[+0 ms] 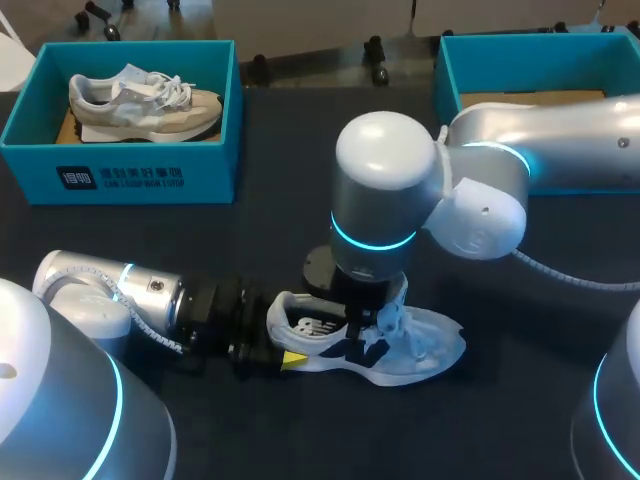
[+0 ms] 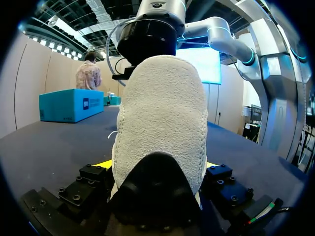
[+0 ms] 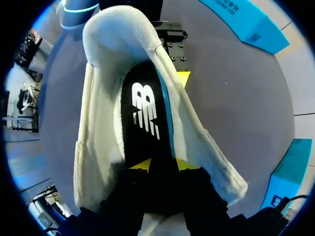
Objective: Take the shoe out of the shoebox, open the shoe tongue, remove and reinsert the insole, then place the shoe into the shoebox
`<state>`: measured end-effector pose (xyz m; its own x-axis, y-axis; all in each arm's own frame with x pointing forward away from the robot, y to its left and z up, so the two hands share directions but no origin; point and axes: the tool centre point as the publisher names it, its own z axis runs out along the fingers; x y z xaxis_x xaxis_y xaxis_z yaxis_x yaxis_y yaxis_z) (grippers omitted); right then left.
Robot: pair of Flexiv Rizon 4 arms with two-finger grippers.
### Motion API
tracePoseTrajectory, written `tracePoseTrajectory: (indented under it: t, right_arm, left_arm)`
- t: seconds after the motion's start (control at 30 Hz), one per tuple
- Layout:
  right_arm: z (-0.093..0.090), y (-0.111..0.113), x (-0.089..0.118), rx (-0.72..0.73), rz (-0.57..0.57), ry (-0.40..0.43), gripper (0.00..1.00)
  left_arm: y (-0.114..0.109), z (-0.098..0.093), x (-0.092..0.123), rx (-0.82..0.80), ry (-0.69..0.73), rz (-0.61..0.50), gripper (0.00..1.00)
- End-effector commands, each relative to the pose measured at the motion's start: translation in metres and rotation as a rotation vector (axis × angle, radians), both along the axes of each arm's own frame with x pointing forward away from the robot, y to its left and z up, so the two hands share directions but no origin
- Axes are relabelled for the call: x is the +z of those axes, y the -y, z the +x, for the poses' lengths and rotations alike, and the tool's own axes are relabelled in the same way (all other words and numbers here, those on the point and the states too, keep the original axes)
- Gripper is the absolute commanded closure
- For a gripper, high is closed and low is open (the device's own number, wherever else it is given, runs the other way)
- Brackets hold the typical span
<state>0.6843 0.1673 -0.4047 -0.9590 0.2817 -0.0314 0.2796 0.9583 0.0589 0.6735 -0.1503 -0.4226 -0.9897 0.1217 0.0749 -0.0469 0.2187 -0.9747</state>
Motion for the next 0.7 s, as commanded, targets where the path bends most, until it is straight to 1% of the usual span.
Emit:
tracePoseTrajectory:
  t: [0.03, 0.17, 0.2, 0.23, 0.27, 0.43, 0.57, 0.7]
  right_arm:
    - [-0.004, -0.004, -0.013, -0.005, 0.009, -0.022, 0.75]
    - [-0.013, -0.004, -0.014, -0.019, 0.01, -0.039, 0.81]
    - [-0.016, -0.004, -0.014, -0.022, 0.01, -0.041, 0.84]
    - [-0.018, -0.004, -0.014, -0.025, 0.009, -0.042, 0.91]
    - [-0.02, -0.004, -0.014, -0.029, 0.008, -0.044, 1.0]
    - [-0.026, -0.002, -0.009, -0.041, 0.002, -0.043, 1.0]
    - [-0.028, -0.001, -0.001, -0.045, -0.005, -0.025, 1.0]
    - [-0.028, 0.001, 0.009, -0.043, -0.007, 0.01, 1.0]
  left_arm:
    - [-0.002, 0.0, 0.0, -0.001, 0.0, 0.002, 1.0]
    - [-0.002, 0.0, 0.0, -0.001, 0.0, 0.002, 1.0]
    - [-0.002, 0.0, 0.0, -0.001, 0.0, 0.002, 1.0]
    - [-0.002, 0.0, 0.0, -0.001, 0.0, 0.002, 1.0]
    - [-0.002, 0.0, 0.0, -0.001, 0.0, 0.002, 1.0]
    - [-0.002, 0.0, 0.0, -0.001, 0.0, 0.002, 1.0]
    - [-0.002, 0.0, 0.0, -0.001, 0.0, 0.002, 1.0]
    - [-0.002, 0.0, 0.0, -0.001, 0.0, 0.002, 1.0]
